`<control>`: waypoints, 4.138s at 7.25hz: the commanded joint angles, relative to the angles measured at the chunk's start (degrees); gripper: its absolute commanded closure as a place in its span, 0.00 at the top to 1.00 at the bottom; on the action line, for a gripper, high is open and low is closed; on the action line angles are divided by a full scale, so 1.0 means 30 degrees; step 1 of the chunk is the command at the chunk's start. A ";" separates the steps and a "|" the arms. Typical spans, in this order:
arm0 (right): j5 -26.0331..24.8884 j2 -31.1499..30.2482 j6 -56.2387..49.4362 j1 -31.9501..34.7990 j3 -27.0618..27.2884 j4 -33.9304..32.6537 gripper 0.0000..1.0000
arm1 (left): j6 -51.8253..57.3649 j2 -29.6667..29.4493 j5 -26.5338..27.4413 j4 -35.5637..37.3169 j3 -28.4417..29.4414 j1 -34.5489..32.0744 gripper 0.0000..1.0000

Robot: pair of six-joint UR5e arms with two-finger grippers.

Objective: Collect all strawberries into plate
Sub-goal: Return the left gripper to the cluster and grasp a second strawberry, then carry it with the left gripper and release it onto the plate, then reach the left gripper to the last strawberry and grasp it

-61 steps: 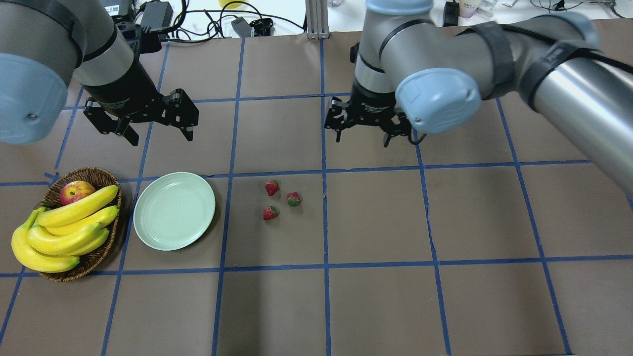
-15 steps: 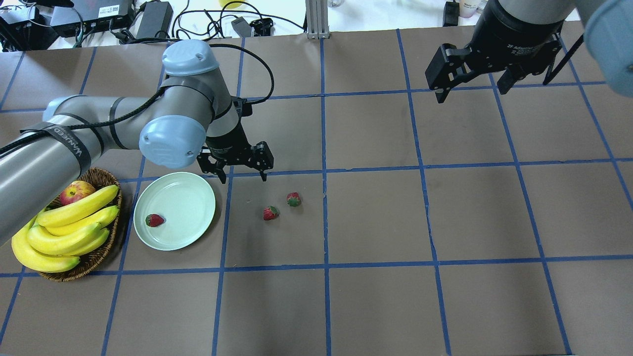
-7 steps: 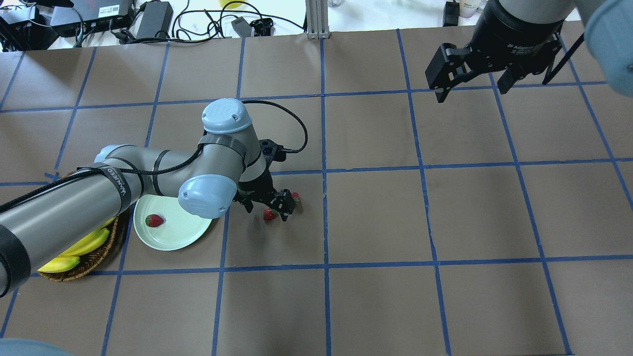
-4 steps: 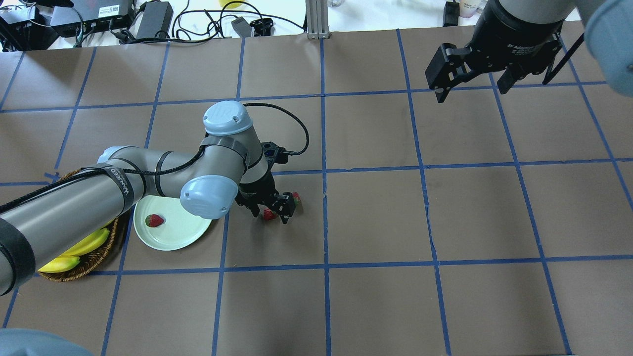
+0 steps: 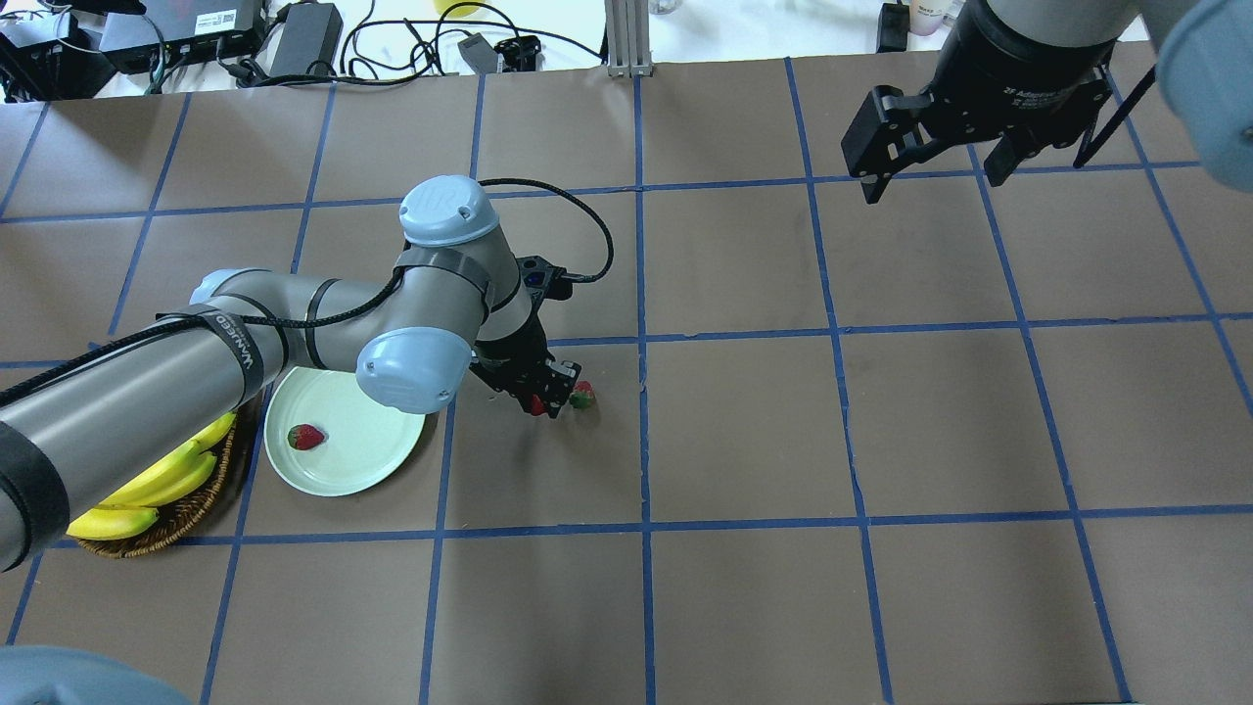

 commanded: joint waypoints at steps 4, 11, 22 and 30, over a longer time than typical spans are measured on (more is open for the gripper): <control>0.0000 0.0000 0.0001 0.0011 -0.0020 0.0000 1.00 | 0.3480 0.0564 0.2899 -0.5037 0.3900 0.3092 0.00; 0.0029 0.0000 0.0001 0.0011 -0.0020 0.0000 1.00 | 0.5632 0.0068 0.4820 -0.5976 0.2406 0.6705 0.99; 0.0029 0.0000 0.0001 0.0011 0.0009 0.0000 1.00 | -0.7315 -0.0428 -0.1245 -0.1350 0.2845 -0.0409 1.00; 0.0029 0.0000 0.0001 0.0011 0.0009 0.0000 1.00 | -0.7228 -0.1748 -0.1273 -0.0702 0.1585 -0.1235 0.88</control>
